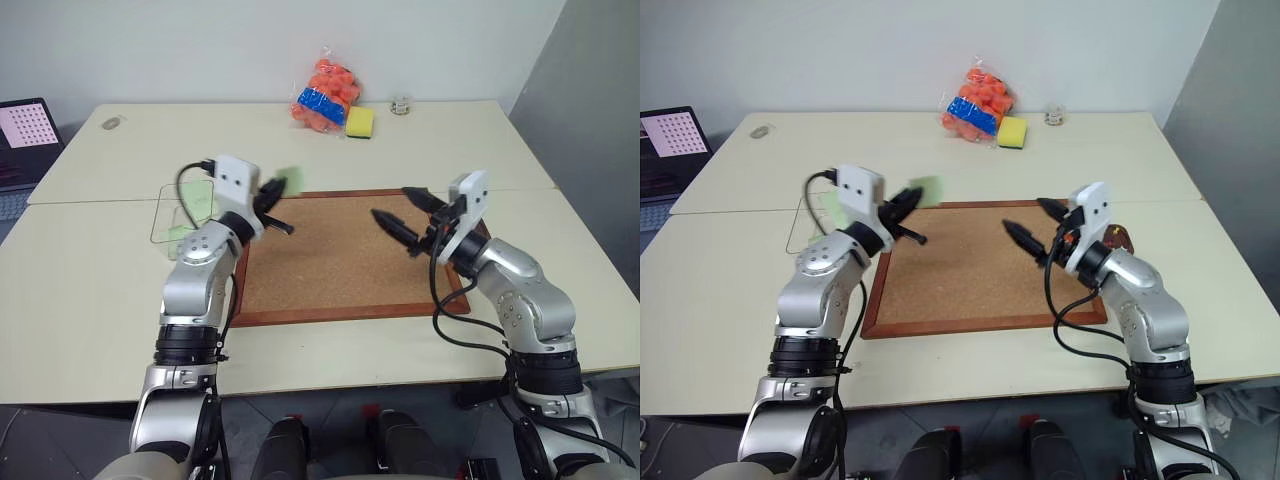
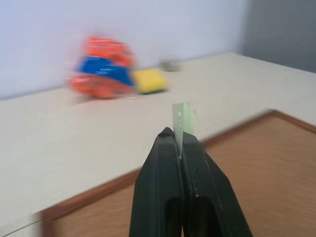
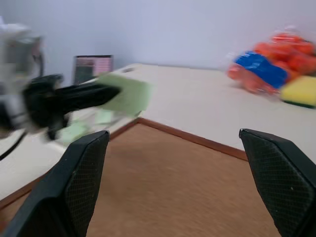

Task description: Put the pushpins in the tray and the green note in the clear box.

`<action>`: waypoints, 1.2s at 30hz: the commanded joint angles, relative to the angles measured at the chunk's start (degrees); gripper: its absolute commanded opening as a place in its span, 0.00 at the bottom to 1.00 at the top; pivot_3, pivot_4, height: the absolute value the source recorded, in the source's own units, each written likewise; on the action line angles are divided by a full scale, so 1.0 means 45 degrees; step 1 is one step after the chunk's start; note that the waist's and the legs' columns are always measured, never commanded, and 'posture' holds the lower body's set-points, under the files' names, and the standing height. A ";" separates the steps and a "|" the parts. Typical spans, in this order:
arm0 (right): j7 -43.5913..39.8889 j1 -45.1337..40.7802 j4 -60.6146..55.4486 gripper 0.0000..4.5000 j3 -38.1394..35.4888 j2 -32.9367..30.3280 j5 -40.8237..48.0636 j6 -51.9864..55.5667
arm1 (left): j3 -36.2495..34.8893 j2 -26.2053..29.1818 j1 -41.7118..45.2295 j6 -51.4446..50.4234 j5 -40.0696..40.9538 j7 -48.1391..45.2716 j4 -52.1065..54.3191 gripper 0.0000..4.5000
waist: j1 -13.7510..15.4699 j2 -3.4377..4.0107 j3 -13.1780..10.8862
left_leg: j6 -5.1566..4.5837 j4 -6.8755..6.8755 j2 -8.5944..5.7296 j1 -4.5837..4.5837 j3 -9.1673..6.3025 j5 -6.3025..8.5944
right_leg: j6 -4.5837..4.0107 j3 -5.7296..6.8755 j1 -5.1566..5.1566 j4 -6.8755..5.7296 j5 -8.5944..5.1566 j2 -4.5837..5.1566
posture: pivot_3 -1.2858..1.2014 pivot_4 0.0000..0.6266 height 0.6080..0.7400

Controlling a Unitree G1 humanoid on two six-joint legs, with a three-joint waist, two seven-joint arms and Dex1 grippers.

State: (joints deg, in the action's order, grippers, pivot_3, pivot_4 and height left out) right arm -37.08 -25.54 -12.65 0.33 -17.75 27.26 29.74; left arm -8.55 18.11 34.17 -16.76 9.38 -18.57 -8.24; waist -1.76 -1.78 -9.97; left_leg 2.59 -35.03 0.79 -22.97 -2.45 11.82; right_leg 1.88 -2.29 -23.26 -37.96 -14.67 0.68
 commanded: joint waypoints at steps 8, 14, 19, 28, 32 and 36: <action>-0.0935 0.0060 -0.1053 0.99 0.0844 -0.0192 0.0442 0.0046 | -0.2188 -0.0228 -0.0836 -0.0319 -0.1479 0.5325 0.0397 0.00 | 0.0013 -0.0024 -0.0011 | 0.0001 -0.0003 -0.0004 -0.0001 -0.0012 0.0000 | -0.0013 0.0013 0.0001 -0.0007 0.0011 0.0016 | 0.52 0.24 1.00; -0.0944 0.0027 -0.0900 1.00 0.0866 -0.0130 0.0362 -0.0067 | -0.2682 -0.0341 -0.0641 -0.0162 -0.0938 0.5724 -0.0108 0.24 | 0.0026 -0.0042 -0.0014 | 0.0002 -0.0005 -0.0014 -0.0003 -0.0017 -0.0001 | -0.0014 0.0022 0.0004 -0.0006 0.0012 0.0021 | 0.52 0.24 1.00; -0.0949 0.0222 -0.0931 1.00 0.0825 -0.0232 0.0302 -0.0085 | -0.2490 -0.0241 -0.0633 0.0013 -0.0866 0.5455 -0.0335 0.47 | 0.0025 -0.0042 -0.0013 | 0.0003 -0.0005 -0.0015 -0.0003 -0.0017 -0.0001 | -0.0023 0.0023 0.0003 -0.0007 0.0018 0.0022 | 0.52 0.24 1.00; 0.0924 0.0394 -0.0380 1.00 0.0473 -0.0178 -0.1033 -0.0393 | -0.0428 -0.0098 -0.1213 0.0007 0.0185 0.1448 0.1100 0.80 | 0.0049 -0.0045 -0.0013 | 0.0005 -0.0004 -0.0022 -0.0007 -0.0012 -0.0002 | -0.0032 0.0024 0.0005 -0.0005 0.0023 0.0029 | 0.52 0.24 1.00; 0.2384 0.0559 0.0222 1.00 0.0286 0.0018 -0.2000 -0.0534 | 0.0039 -0.0348 -0.2021 -0.0507 0.0970 0.0357 0.1973 0.80 | -0.0015 -0.0045 -0.0012 | 0.0005 -0.0002 -0.0020 0.0000 -0.0003 -0.0002 | -0.0034 0.0014 0.0004 -0.0007 0.0023 0.0031 | 0.52 0.24 1.00; 0.3546 0.0791 0.0542 1.00 0.0169 0.0283 -0.2812 -0.0728 | 0.0373 -0.0647 -0.2978 -0.0779 0.1215 0.0144 0.2767 0.80 | -0.0029 -0.0045 -0.0013 | 0.0004 0.0000 0.0000 0.0007 0.0009 -0.0002 | -0.0033 0.0001 -0.0001 -0.0013 0.0021 0.0014 | 0.52 0.24 1.00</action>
State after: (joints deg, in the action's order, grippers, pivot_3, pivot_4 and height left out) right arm -23.46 -22.12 -9.13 2.36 -17.16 16.01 28.27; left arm -7.04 15.35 21.44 -20.05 14.13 -17.39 0.21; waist -1.89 -1.98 -10.03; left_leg 2.61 -35.03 0.77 -22.94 -2.42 11.82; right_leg 1.73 -2.28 -23.26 -38.01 -14.58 0.75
